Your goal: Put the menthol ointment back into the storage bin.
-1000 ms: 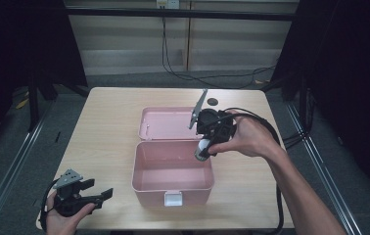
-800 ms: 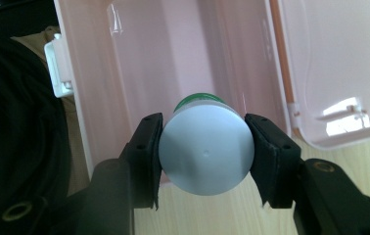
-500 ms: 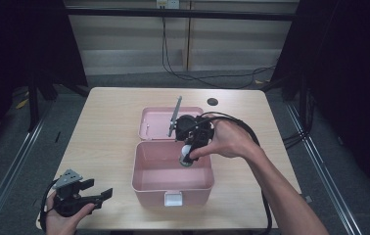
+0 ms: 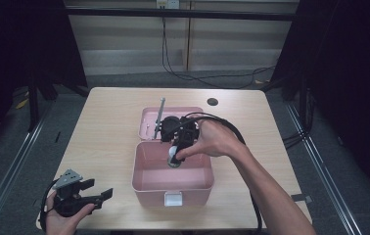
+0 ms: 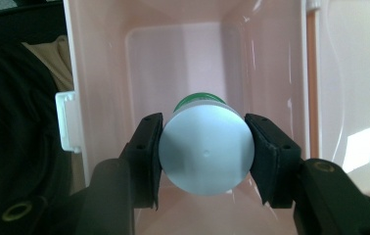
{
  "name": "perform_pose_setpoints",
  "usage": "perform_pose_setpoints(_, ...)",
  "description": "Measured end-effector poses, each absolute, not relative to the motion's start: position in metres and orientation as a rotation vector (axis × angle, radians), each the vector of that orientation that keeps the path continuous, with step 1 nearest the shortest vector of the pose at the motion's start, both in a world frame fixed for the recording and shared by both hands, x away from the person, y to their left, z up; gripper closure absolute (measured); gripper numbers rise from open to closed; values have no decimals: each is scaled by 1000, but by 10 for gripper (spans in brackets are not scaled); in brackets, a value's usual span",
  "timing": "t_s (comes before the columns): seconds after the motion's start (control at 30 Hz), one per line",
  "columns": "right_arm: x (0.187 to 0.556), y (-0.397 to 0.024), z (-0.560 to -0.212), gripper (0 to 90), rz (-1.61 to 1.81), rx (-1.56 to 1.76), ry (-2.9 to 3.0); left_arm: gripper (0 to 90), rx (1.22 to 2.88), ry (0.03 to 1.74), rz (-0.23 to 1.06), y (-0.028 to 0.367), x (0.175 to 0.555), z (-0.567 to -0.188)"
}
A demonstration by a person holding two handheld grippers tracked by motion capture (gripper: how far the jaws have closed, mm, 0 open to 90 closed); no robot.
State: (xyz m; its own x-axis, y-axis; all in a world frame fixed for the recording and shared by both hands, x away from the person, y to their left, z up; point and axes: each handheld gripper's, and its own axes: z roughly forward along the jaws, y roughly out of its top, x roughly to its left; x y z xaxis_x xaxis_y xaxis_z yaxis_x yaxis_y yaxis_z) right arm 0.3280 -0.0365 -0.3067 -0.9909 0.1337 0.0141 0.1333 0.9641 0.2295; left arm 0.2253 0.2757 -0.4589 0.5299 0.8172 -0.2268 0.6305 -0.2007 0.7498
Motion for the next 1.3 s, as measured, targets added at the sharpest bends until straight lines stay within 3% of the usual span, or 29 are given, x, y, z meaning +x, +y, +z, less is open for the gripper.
perform_pose_setpoints(1.3, 339, 20, -337, 515, 313, 86, 3171, 185, 1913, 1185, 279, 278, 225, -458)
